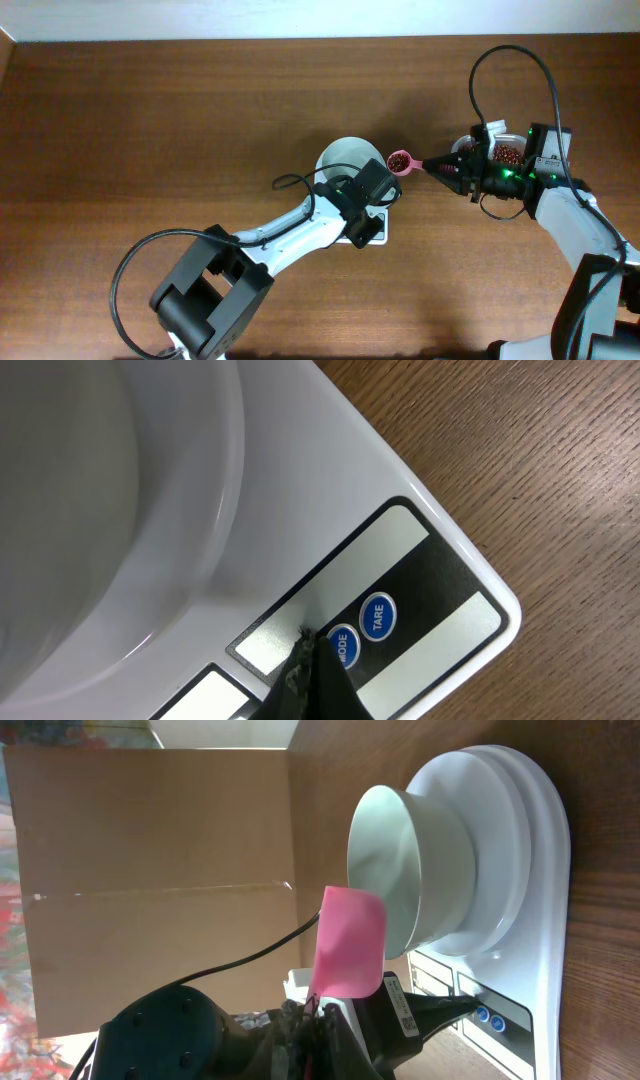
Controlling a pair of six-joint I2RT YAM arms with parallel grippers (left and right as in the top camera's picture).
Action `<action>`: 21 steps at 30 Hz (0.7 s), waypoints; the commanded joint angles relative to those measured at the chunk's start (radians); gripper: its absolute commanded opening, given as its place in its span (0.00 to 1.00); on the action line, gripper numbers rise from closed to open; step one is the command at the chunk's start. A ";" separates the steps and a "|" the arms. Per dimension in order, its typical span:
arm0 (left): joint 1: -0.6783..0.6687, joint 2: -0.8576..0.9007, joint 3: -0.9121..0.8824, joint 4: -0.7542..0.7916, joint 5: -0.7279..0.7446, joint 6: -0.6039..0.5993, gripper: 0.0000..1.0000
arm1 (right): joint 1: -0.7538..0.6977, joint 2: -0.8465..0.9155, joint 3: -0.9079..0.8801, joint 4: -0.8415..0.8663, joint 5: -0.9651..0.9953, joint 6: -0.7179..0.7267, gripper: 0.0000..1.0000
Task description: Scoop and weigh 50g on scale
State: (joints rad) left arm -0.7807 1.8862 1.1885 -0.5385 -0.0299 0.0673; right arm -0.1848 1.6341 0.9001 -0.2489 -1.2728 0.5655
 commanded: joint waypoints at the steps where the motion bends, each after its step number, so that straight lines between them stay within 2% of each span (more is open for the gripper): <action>1: -0.003 0.012 -0.018 -0.013 0.006 -0.006 0.00 | 0.010 0.007 0.002 0.003 0.002 -0.010 0.04; 11: -0.003 0.011 -0.044 -0.002 0.004 -0.006 0.00 | 0.010 0.007 0.002 0.003 0.013 -0.010 0.04; 17: -0.002 -0.047 0.090 -0.135 0.004 -0.005 0.00 | 0.010 0.007 0.002 0.003 0.013 -0.010 0.04; 21: 0.006 -0.122 0.109 -0.180 0.004 -0.005 0.00 | 0.010 0.007 0.002 0.003 0.013 -0.010 0.04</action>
State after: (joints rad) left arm -0.7826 1.8454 1.2713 -0.6926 -0.0299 0.0673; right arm -0.1848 1.6341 0.9001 -0.2489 -1.2541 0.5652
